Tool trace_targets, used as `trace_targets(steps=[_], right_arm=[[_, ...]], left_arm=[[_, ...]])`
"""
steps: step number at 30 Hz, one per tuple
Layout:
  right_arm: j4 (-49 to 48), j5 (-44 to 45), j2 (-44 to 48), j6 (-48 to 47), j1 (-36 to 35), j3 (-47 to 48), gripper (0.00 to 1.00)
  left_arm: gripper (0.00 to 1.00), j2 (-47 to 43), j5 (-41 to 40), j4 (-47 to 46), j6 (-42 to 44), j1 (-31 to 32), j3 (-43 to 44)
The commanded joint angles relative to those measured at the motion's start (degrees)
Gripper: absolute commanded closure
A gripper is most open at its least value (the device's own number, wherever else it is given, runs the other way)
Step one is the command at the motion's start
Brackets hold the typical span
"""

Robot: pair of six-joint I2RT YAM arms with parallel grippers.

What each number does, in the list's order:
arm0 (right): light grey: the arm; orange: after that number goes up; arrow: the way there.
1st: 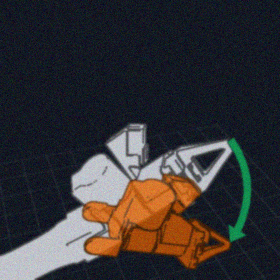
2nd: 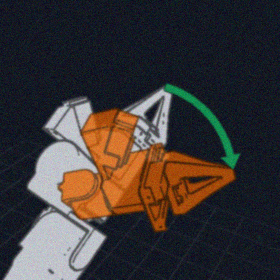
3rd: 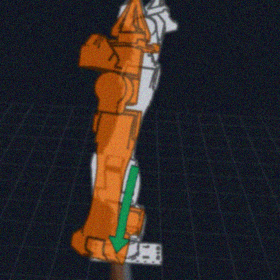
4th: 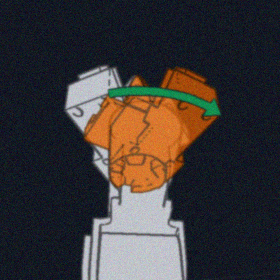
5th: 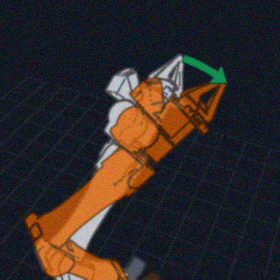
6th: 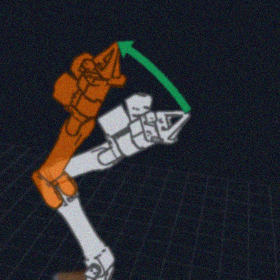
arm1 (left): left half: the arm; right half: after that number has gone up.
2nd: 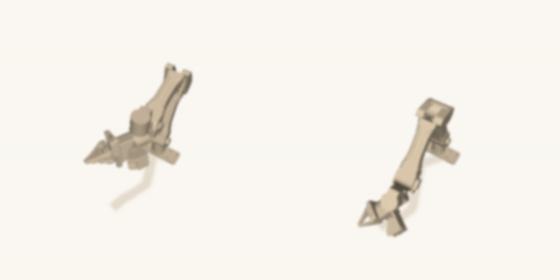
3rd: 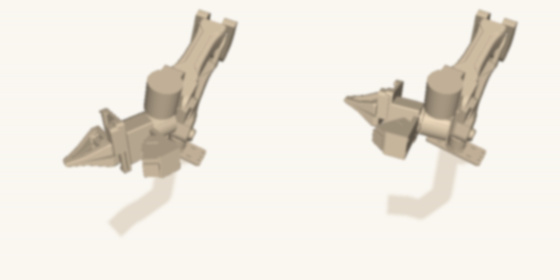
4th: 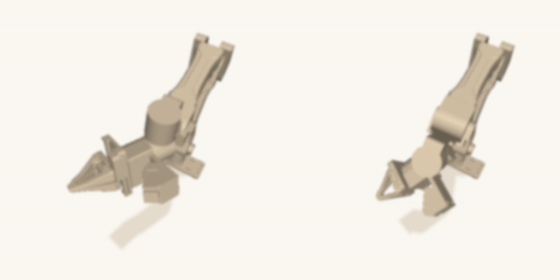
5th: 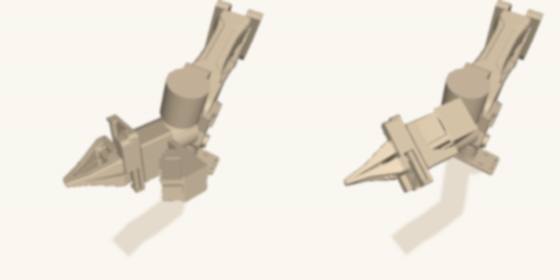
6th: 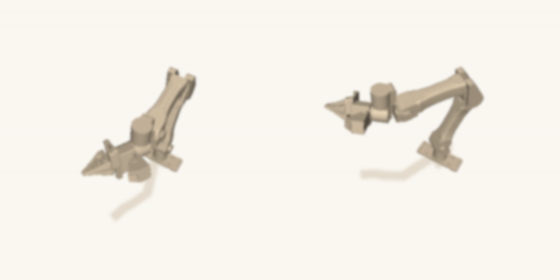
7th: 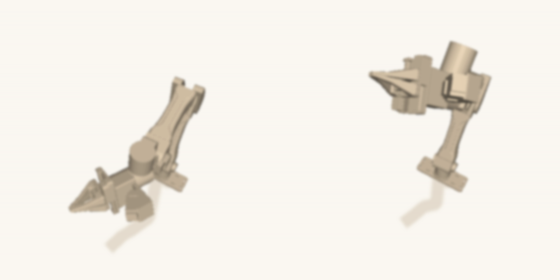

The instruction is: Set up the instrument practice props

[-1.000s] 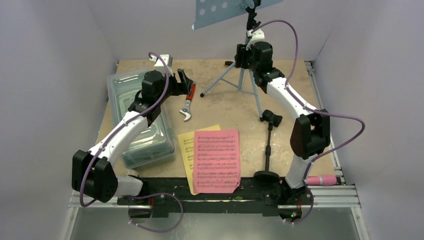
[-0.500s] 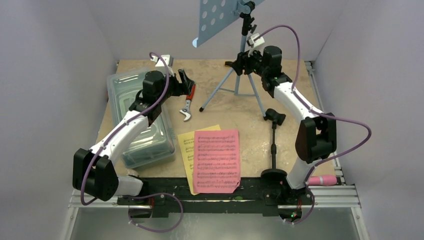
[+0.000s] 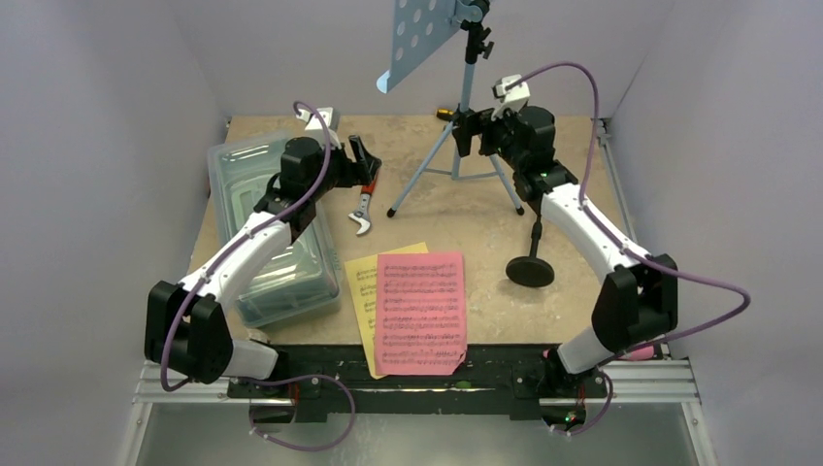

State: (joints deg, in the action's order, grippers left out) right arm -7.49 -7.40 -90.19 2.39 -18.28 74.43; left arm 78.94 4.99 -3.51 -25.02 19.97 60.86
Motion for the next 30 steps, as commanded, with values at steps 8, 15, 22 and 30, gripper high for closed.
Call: trace_targets(steps=[8,15,22,30], right_arm=[[10.7,34.8,8.2,24.4,-11.4,-0.7,0.02],[17.9,46.1,-2.6,51.1,-17.4,5.7,0.02],[18.9,52.9,-15.7,54.5,-18.8,15.5,0.29],[26.7,58.5,-26.2,55.5,-19.4,26.2,0.39]], left_arm=[[0.26,-0.5,1.9,-2.7,-1.8,-0.3,2.0],[0.26,-2.3,-1.5,-1.9,-0.2,-0.4,1.8],[0.27,-3.6,-3.2,-1.4,0.9,-0.4,1.9],[0.27,-4.0,-3.2,-1.2,1.1,-0.5,2.0]])
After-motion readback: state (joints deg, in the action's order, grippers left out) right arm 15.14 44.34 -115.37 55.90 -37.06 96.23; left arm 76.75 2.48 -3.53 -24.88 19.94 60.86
